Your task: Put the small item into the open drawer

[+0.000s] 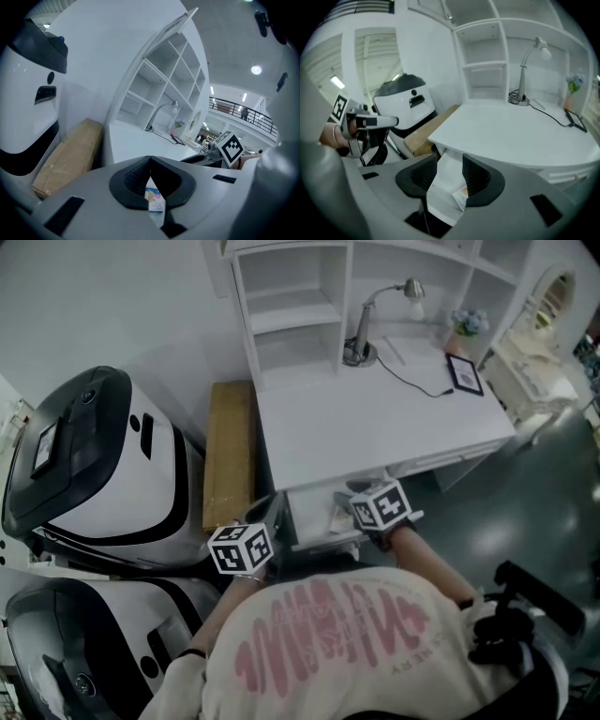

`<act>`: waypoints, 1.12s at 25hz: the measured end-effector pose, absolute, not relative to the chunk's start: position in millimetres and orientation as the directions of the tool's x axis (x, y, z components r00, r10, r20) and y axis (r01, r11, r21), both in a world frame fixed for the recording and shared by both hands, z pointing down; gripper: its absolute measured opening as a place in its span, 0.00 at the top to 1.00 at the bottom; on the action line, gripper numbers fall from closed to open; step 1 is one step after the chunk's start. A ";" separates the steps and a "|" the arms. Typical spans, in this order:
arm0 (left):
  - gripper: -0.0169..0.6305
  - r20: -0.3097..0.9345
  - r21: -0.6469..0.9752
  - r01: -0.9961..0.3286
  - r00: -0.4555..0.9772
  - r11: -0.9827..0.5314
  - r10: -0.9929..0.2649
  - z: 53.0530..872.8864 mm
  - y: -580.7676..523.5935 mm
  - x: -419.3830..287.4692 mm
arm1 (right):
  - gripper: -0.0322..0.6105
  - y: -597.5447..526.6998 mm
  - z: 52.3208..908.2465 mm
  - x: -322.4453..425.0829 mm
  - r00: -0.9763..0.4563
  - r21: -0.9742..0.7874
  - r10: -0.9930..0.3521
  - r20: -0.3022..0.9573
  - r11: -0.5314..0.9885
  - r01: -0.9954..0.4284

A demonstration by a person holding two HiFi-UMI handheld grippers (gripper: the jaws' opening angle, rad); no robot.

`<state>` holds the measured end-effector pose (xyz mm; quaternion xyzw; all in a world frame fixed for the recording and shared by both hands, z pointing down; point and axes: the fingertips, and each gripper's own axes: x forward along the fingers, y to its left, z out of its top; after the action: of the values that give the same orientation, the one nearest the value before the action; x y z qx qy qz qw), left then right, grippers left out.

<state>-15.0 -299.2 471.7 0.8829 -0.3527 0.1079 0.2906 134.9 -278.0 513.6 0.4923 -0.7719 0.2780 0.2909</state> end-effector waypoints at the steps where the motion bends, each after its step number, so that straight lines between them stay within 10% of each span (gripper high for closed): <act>1: 0.93 0.389 0.435 -0.681 0.732 -0.589 -0.560 467.1 -297.5 -14.3 | 0.66 -277.5 505.8 134.6 -0.349 -0.176 -0.626 0.697 0.323 -0.930; 28: 0.93 0.268 0.392 -0.630 0.775 -0.670 -0.572 404.5 -246.9 -21.2 | 0.90 -214.1 377.8 126.7 -0.141 -0.323 -0.945 0.295 0.041 -0.946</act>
<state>-21.2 -246.9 404.5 0.9118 -0.3294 0.0614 0.2372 126.7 -214.1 377.8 0.6552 -0.7214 0.2244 0.0006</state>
